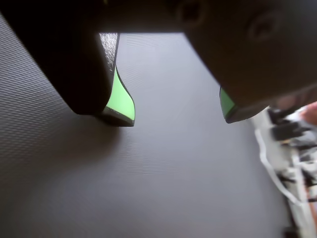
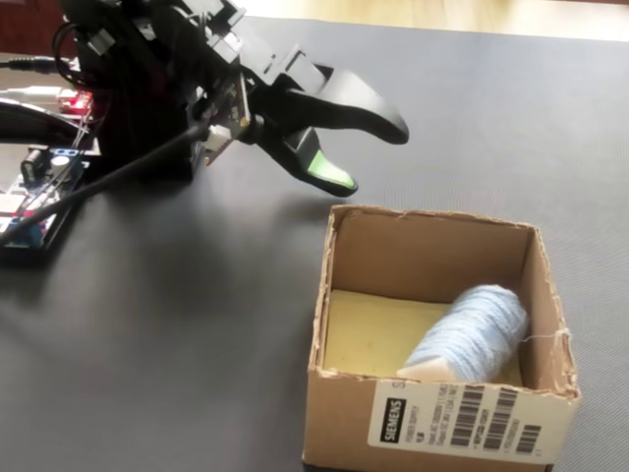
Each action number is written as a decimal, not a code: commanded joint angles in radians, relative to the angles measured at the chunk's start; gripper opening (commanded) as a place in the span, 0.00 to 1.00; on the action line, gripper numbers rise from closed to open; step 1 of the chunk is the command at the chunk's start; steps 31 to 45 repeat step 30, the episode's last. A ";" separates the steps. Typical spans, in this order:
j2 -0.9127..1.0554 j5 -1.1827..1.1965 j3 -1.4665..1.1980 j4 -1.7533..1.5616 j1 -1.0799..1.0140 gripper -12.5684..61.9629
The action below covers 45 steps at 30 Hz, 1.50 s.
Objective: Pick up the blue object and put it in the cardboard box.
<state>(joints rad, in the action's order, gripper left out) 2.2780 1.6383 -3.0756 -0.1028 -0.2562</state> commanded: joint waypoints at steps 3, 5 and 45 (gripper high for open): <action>0.092 0.011 -0.043 0.043 -0.002 0.63; 0.092 0.011 -0.043 0.043 -0.002 0.63; 0.091 0.006 -0.043 0.037 -0.011 0.63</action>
